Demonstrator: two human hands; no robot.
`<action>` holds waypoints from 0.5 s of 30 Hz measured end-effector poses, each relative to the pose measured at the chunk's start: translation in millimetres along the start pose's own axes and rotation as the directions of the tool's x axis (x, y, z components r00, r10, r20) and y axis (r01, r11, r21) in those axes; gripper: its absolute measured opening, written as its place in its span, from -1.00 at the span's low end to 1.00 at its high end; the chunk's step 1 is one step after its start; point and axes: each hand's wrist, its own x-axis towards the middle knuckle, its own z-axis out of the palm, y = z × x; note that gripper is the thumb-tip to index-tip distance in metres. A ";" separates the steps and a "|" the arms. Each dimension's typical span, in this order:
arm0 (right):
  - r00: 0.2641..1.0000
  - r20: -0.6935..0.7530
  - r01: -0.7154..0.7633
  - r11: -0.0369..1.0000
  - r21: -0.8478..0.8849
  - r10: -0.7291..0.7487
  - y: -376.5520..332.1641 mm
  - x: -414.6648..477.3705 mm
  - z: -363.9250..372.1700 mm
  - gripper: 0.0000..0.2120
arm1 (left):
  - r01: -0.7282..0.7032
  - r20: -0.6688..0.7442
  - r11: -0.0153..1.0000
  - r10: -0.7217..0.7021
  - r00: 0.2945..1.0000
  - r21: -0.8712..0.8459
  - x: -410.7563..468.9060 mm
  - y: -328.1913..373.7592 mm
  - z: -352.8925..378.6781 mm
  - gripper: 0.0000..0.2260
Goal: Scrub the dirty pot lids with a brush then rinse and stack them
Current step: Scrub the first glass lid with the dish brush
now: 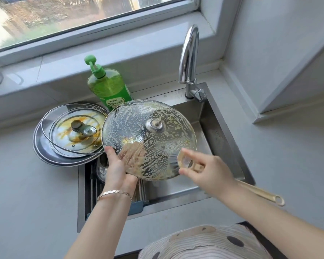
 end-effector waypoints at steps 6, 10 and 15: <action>0.969 -0.144 -0.190 0.977 0.099 0.203 17.6 20.0 -18.9 -0.55 | 0.032 0.042 0.999 -0.031 0.999 -0.022 -2.5 -1.8 -2.6 -0.45; 0.991 0.130 0.030 0.999 0.031 -0.034 -8.1 -4.7 -4.8 -0.52 | 0.049 0.049 0.999 -0.048 0.998 -0.013 -1.3 -2.4 -3.3 -0.47; 0.962 -0.136 -0.219 0.967 0.133 0.237 26.5 43.9 -40.4 -0.68 | 0.011 0.065 1.000 -0.011 0.998 0.008 2.8 0.0 -16.2 -0.46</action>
